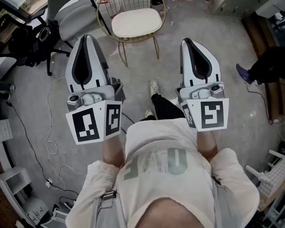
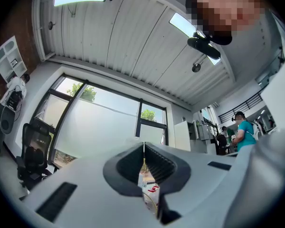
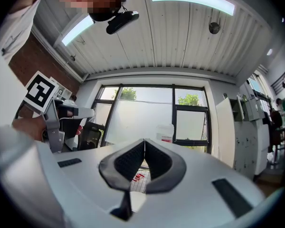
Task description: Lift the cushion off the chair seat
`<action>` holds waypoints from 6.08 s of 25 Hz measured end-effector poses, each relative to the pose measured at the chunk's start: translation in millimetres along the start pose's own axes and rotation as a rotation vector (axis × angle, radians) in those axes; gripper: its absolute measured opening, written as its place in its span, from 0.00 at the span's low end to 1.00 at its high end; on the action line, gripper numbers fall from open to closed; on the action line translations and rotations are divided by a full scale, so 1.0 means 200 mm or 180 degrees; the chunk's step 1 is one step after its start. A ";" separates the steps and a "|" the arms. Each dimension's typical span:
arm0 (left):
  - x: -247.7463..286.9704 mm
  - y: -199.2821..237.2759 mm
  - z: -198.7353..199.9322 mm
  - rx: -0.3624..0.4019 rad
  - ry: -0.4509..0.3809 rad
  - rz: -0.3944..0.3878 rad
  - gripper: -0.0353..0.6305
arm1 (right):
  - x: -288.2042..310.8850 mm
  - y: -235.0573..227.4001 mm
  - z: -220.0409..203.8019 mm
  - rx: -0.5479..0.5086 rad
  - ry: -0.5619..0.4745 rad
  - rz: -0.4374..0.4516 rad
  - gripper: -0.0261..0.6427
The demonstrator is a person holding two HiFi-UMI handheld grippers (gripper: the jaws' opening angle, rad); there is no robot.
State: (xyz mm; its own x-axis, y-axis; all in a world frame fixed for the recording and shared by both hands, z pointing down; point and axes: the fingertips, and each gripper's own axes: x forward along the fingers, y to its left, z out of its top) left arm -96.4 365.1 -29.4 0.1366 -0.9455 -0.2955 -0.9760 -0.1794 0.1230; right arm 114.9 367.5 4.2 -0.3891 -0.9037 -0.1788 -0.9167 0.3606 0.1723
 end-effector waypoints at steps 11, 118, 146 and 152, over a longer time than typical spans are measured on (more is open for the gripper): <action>0.36 -0.02 -0.16 0.0205 -0.0111 -0.0075 0.08 | 0.31 -0.17 -0.14 0.0144 -0.0299 -0.0005 0.06; 1.59 0.84 -2.86 -0.0073 0.1402 0.0211 0.07 | 1.12 0.06 -3.58 0.5237 0.1814 -0.0996 0.41; 1.64 0.87 -3.01 -0.0139 0.1508 0.0242 0.07 | 1.44 0.11 -3.72 0.5472 0.1597 -0.0905 0.41; 1.64 0.84 -3.03 -0.0151 0.1513 0.0226 0.07 | 1.51 0.14 -3.73 0.5485 0.1567 -0.0874 0.40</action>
State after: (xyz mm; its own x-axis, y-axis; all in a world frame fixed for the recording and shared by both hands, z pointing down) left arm -113.8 -139.6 467.6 0.1429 -0.9733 0.1795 -0.9785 -0.1117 0.1735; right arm 40.7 -67.5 677.9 -0.4607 -0.8351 0.3007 -0.1251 -0.2743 -0.9535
